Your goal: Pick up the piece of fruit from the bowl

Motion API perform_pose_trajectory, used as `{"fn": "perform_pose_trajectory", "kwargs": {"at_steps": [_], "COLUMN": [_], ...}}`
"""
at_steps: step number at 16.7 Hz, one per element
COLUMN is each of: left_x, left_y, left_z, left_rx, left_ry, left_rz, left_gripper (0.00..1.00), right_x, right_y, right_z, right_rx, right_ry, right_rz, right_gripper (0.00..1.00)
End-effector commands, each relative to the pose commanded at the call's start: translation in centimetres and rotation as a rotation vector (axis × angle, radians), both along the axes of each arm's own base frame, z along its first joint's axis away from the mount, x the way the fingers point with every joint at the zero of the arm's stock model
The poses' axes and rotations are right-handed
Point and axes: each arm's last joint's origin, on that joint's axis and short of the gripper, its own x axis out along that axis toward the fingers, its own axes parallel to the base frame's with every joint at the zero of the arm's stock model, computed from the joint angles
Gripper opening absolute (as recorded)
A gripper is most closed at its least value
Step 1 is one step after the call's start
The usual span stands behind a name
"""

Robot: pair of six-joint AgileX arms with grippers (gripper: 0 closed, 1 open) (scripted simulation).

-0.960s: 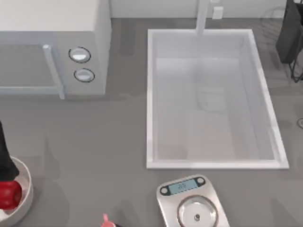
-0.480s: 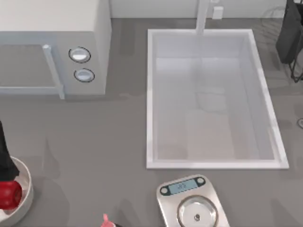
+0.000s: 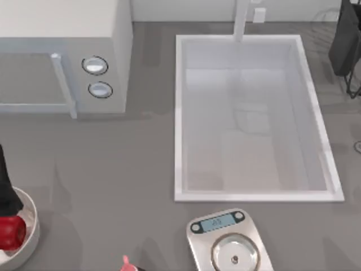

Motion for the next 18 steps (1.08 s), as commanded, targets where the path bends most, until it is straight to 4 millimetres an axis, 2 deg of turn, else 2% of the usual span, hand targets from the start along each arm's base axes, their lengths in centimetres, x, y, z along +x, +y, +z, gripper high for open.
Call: {"fn": "perform_pose_trajectory", "kwargs": {"at_steps": [8, 11, 14, 18], "left_x": [0.0, 0.1, 0.6, 2.7], "left_y": [0.0, 0.0, -0.1, -0.2], "left_z": [0.0, 0.8, 2.1, 3.7], "left_rx": [0.0, -0.001, -0.003, -0.002], "left_ry": [0.002, 0.074, 0.267, 0.659], "left_rz": [0.0, -0.002, -0.007, -0.014], "left_gripper": [1.0, 1.0, 1.0, 1.0], "right_x": [0.0, 0.0, 0.0, 0.0], "right_y": [0.0, 0.0, 0.0, 0.0], "right_z": [0.0, 0.0, 0.0, 0.0], "right_rx": [0.0, 0.0, 0.0, 0.0], "right_ry": [0.0, 0.0, 0.0, 0.0], "right_rz": [0.0, 0.0, 0.0, 0.0], "right_gripper": [1.0, 1.0, 1.0, 1.0]}}
